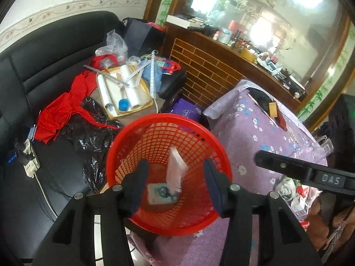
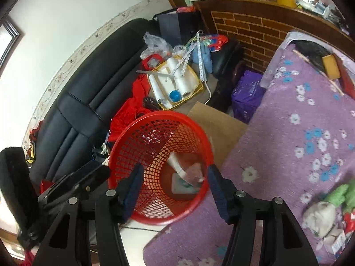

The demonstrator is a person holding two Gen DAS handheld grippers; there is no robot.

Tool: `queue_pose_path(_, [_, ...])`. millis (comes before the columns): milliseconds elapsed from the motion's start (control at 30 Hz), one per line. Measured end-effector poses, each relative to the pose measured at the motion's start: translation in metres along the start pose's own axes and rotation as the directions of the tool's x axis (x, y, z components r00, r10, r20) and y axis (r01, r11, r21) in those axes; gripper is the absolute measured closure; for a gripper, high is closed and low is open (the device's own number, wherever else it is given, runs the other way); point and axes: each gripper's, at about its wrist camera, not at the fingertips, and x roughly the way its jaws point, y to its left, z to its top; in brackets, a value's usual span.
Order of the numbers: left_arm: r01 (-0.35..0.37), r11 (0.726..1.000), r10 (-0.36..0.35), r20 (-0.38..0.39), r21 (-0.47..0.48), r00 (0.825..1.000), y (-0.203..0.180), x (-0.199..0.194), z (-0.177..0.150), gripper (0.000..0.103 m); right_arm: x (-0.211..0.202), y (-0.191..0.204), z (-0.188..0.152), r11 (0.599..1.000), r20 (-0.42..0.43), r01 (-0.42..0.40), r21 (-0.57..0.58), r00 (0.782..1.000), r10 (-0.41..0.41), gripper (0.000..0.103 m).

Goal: Collect trash
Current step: 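Carry both boxes to the red wastebasket and open both tools over it, then grasp the white-and-red wrapper with the left tool while the right tool grasps the orange snack bag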

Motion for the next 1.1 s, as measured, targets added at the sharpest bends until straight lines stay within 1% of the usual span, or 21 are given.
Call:
queue_pose_path(67, [0.01, 1.0, -0.01, 0.008, 0.026, 1.0, -0.01, -0.004, -0.008, 0.05, -0.016, -0.008, -0.012, 1.0, 0.015, 0.0, 0.023, 1.0, 0.0, 0.036])
queue_pose_path(167, [0.021, 0.996, -0.022, 0.008, 0.092, 1.0, -0.032, -0.007, -0.023, 0.048, -0.04, -0.023, -0.042, 0.999, 0.025, 0.007, 0.048, 1.0, -0.008, 0.035])
queue_pose_path(267, [0.054, 0.984, -0.053, -0.012, 0.172, 0.999, -0.06, -0.007, -0.044, 0.047, -0.064, -0.039, -0.076, 0.997, 0.033, 0.069, 0.046, 0.997, -0.071, 0.035])
queue_pose_path(333, [0.091, 0.971, -0.085, -0.037, 0.22, 0.996, -0.082, -0.006, -0.059, 0.047, -0.081, -0.053, -0.104, 0.992, 0.036, 0.105, 0.068, 0.994, -0.107, 0.035])
queue_pose_path(433, [0.131, 0.947, -0.115, -0.072, 0.294, 0.991, -0.116, -0.003, -0.08, 0.047, -0.103, -0.076, -0.139, 0.986, 0.034, 0.117, 0.117, 0.992, -0.121, 0.035])
queue_pose_path(533, [0.17, 0.909, -0.148, -0.088, 0.38, 0.985, -0.154, -0.008, -0.101, 0.047, -0.13, -0.103, -0.177, 0.974, 0.041, 0.125, 0.19, 0.99, -0.135, 0.036])
queue_pose_path(600, [0.206, 0.878, -0.178, -0.104, 0.433, 0.978, -0.181, -0.012, -0.113, 0.046, -0.15, -0.12, -0.193, 0.963, 0.061, 0.134, 0.233, 0.986, -0.152, 0.036])
queue_pose_path(633, [0.232, 0.858, -0.199, -0.12, 0.458, 0.973, -0.194, -0.013, -0.119, 0.043, -0.16, -0.129, -0.2, 0.956, 0.075, 0.139, 0.257, 0.984, -0.163, 0.036])
queue_pose_path(667, [0.259, 0.83, -0.219, -0.138, 0.494, 0.966, -0.212, -0.015, -0.127, 0.041, -0.173, -0.139, -0.207, 0.947, 0.096, 0.143, 0.288, 0.979, -0.177, 0.036])
queue_pose_path(733, [0.289, 0.788, -0.245, -0.154, 0.543, 0.957, -0.238, -0.019, -0.14, 0.038, -0.196, -0.161, -0.222, 0.923, 0.12, 0.16, 0.351, 0.97, -0.214, 0.036])
queue_pose_path(767, [0.315, 0.759, -0.262, -0.176, 0.569, 0.949, -0.254, -0.02, -0.148, 0.033, -0.21, -0.175, -0.233, 0.902, 0.124, 0.176, 0.395, 0.962, -0.242, 0.036])
queue_pose_path(800, [0.335, 0.736, -0.273, -0.195, 0.588, 0.942, -0.266, -0.021, -0.156, 0.031, -0.221, -0.186, -0.241, 0.884, 0.129, 0.185, 0.429, 0.956, -0.263, 0.036])
queue_pose_path(833, [0.349, 0.715, -0.28, -0.21, 0.606, 0.937, -0.277, -0.022, -0.163, 0.03, -0.229, -0.192, -0.246, 0.872, 0.132, 0.188, 0.452, 0.953, -0.274, 0.036])
queue_pose_path(867, [0.36, 0.689, -0.283, -0.224, 0.63, 0.933, -0.292, -0.021, -0.171, 0.03, -0.238, -0.202, -0.255, 0.856, 0.136, 0.19, 0.482, 0.948, -0.287, 0.036])
queue_pose_path(900, [0.37, 0.667, -0.284, -0.238, 0.647, 0.929, -0.302, -0.021, -0.179, 0.029, -0.25, -0.214, -0.266, 0.834, 0.138, 0.198, 0.515, 0.941, -0.308, 0.036])
queue_pose_path(933, [0.378, 0.643, -0.281, -0.254, 0.666, 0.925, -0.311, -0.02, -0.186, 0.027, -0.255, -0.217, -0.269, 0.821, 0.136, 0.202, 0.534, 0.938, -0.319, 0.036])
queue_pose_path(967, [0.372, 0.615, -0.269, -0.258, 0.696, 0.928, -0.323, -0.016, -0.194, 0.026, -0.262, -0.224, -0.276, 0.804, 0.134, 0.203, 0.559, 0.935, -0.329, 0.036])
queue_pose_path(1000, [0.362, 0.594, -0.257, -0.257, 0.718, 0.932, -0.332, -0.013, -0.201, 0.026, -0.269, -0.231, -0.284, 0.791, 0.136, 0.196, 0.58, 0.934, -0.331, 0.036])
queue_pose_path(1033, [0.356, 0.564, -0.243, -0.263, 0.745, 0.934, -0.343, -0.008, -0.208, 0.023, -0.275, -0.237, -0.29, 0.782, 0.138, 0.192, 0.593, 0.933, -0.334, 0.036])
queue_pose_path(1100, [0.324, 0.521, -0.218, -0.243, 0.789, 0.945, -0.357, 0.003, -0.216, 0.023, -0.284, -0.244, -0.3, 0.767, 0.138, 0.196, 0.611, 0.928, -0.346, 0.036])
